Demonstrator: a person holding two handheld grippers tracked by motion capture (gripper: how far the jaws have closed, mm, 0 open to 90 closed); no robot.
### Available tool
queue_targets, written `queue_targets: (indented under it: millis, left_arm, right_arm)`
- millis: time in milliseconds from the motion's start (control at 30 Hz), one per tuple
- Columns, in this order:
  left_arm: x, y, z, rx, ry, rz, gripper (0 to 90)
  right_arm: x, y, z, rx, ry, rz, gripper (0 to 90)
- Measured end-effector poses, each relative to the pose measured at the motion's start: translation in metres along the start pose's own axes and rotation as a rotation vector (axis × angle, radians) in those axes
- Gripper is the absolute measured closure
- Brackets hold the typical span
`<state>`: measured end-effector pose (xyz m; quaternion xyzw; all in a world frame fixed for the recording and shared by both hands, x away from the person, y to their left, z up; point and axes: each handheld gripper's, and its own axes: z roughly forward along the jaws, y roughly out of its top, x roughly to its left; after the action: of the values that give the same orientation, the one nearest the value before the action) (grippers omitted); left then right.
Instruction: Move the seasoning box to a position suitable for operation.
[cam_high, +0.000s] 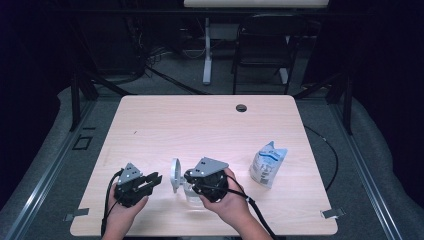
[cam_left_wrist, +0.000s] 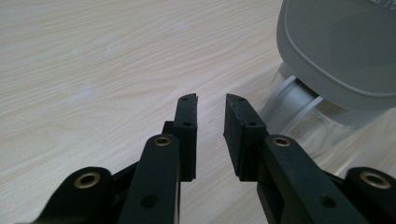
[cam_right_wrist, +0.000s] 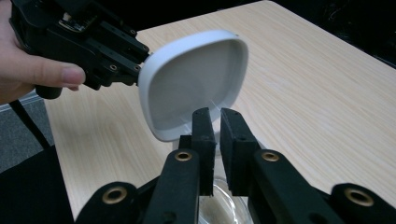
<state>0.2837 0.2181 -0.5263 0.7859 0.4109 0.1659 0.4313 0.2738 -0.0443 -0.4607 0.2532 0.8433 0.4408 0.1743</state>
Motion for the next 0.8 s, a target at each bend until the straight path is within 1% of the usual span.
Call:
queue_targets:
  millis: [67, 267, 333, 367, 400, 500, 567, 667, 733, 800]
  left_arm:
    - [0.001, 0.000, 0.001, -0.001, -0.001, -0.002, 71.7]
    - [0.002, -0.002, 0.002, 0.003, 0.005, -0.004, 69.2]
    - [0.001, -0.002, 0.003, 0.003, 0.006, -0.004, 68.8]
    - [0.001, -0.002, 0.003, 0.004, 0.006, -0.003, 68.2]
    - [0.001, -0.002, 0.003, 0.003, 0.008, -0.003, 68.2]
    - [0.001, -0.003, 0.003, 0.001, 0.011, -0.008, 66.7]
    - [0.002, -0.003, 0.003, 0.000, 0.013, -0.005, 66.1]
    - [0.002, -0.004, 0.003, -0.003, 0.017, -0.010, 64.1]
    - [0.003, -0.004, 0.003, -0.004, 0.020, -0.009, 63.9]
    - [0.004, -0.004, 0.003, -0.006, 0.021, -0.014, 63.3]
  right_arm:
    - [-0.004, -0.005, -0.002, 0.001, -0.002, 0.010, 82.0]
    - [-0.009, -0.014, -0.007, 0.002, -0.019, 0.015, 77.6]
    - [-0.011, -0.018, -0.009, -0.005, -0.031, 0.018, 72.3]
    - [-0.012, -0.022, -0.010, -0.011, -0.045, 0.017, 70.1]
    - [-0.012, -0.022, -0.010, -0.011, -0.045, 0.017, 70.1]
    - [-0.016, -0.030, -0.013, -0.008, -0.047, 0.033, 67.2]
    - [-0.017, -0.032, -0.014, -0.008, -0.050, 0.036, 66.4]
    - [-0.021, -0.041, -0.019, -0.030, -0.055, 0.055, 63.3]
    - [-0.022, -0.044, -0.020, -0.033, -0.061, 0.059, 62.4]
    - [-0.025, -0.051, -0.025, -0.045, -0.075, 0.080, 58.8]
